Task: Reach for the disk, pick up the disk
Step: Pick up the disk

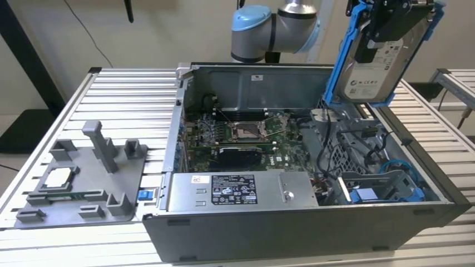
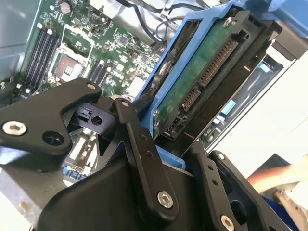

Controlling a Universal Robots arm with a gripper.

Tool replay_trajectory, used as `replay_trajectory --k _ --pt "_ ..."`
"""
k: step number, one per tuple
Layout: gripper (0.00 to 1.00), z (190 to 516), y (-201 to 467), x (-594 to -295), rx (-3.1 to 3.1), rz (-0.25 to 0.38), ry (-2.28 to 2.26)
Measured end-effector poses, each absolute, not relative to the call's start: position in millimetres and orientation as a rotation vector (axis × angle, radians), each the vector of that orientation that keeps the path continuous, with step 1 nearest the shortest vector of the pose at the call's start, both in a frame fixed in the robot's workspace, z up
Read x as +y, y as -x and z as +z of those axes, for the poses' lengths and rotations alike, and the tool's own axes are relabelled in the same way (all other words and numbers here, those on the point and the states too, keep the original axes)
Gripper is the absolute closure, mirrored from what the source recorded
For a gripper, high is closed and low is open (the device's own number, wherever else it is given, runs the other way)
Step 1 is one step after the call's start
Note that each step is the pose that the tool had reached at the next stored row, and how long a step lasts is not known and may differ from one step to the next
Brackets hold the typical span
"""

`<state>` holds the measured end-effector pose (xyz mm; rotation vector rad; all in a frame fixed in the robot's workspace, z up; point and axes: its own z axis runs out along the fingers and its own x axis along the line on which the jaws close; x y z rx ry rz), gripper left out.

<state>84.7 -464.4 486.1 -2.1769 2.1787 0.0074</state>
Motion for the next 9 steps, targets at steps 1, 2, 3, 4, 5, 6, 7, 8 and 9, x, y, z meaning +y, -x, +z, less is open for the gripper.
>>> replay_trajectory --k 1,2,3,4,5,6,7,8,9 --pt "1.0 486 -85 -466 2.179 0.007 2.177" --pt "1.0 486 -85 -469 2.179 0.007 2.177" --pt "1.0 486 -85 -472 2.179 0.008 2.177" --pt "1.0 486 -85 -475 2.179 0.008 2.176" --pt "1.0 486 -85 -478 2.179 0.007 2.176" --pt "1.0 486 -85 -481 2.18 0.007 2.176" --pt "1.0 486 -85 -485 2.18 0.007 2.175" --pt "1.0 486 -85 -488 2.18 0.008 2.175" --pt "1.0 486 -85 -492 2.181 0.008 2.175"
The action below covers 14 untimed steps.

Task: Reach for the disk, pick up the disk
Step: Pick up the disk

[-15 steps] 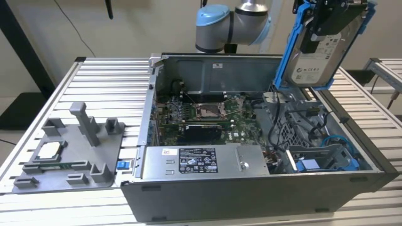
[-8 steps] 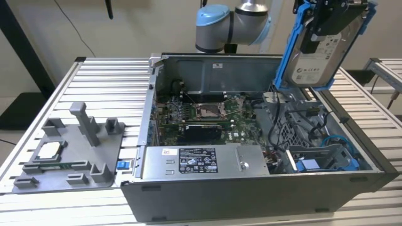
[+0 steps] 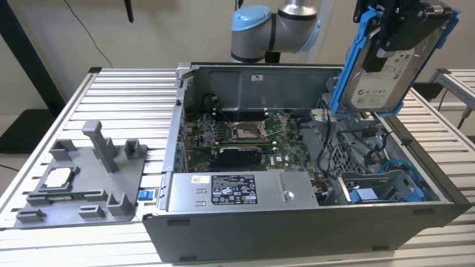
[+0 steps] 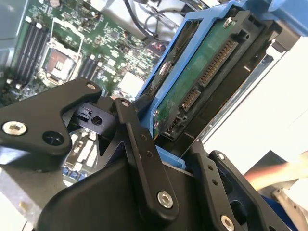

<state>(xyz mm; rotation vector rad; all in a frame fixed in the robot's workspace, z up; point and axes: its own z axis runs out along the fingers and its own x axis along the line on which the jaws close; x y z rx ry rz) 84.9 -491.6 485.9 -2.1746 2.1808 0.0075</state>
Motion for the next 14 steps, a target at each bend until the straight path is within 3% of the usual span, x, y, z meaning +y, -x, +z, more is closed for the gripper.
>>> replay_trajectory --k 14 --pt "1.0 478 -85 -544 2.191 0.007 2.165"
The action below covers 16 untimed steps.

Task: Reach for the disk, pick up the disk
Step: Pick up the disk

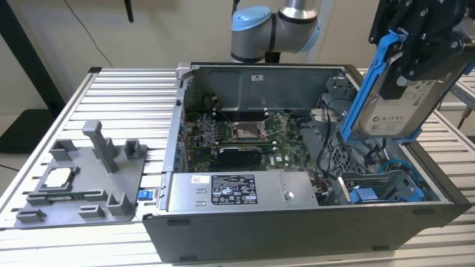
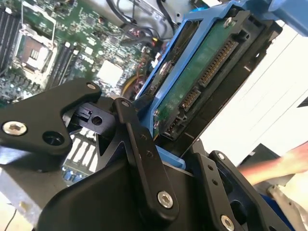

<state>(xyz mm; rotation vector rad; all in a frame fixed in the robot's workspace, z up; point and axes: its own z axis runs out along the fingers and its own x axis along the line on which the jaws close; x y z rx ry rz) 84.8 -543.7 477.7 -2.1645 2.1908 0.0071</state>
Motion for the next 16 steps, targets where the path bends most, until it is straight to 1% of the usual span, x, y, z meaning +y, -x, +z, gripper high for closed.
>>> replay_trajectory --k 5,13,16 --pt "1.0 469 -84 -556 2.196 0.007 2.159" --pt "1.0 455 -84 -569 2.199 0.006 2.157" --pt "1.0 449 -84 -579 2.199 0.007 2.156"
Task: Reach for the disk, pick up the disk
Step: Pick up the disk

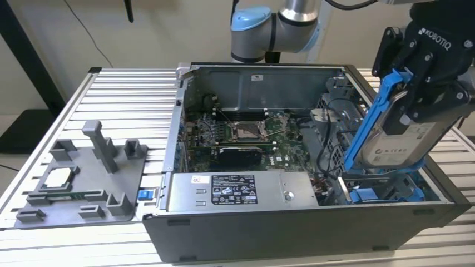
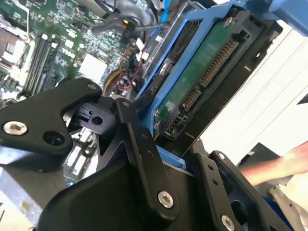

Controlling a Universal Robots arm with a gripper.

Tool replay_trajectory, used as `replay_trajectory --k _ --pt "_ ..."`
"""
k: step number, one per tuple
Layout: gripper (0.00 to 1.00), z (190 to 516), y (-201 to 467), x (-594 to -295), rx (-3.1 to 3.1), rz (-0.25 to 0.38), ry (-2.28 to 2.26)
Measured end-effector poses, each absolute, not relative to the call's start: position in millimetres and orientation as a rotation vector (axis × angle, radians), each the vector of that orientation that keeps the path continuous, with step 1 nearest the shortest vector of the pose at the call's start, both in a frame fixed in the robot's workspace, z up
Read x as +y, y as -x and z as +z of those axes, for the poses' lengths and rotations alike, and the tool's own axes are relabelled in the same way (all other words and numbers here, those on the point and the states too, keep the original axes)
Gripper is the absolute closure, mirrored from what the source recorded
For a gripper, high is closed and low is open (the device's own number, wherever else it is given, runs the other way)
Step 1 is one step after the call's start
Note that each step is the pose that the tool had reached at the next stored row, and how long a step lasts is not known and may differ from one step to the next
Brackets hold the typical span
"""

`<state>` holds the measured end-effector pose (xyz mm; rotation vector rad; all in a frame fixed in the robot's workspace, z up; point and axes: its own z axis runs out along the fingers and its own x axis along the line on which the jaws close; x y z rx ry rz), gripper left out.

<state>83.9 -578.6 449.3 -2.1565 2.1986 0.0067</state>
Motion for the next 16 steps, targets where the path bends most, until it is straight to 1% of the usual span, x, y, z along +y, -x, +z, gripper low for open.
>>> replay_trajectory --k 5,16 --pt "1.0 440 -84 -594 2.197 0.007 2.158" --pt "1.0 434 -84 -594 2.189 0.007 2.167"
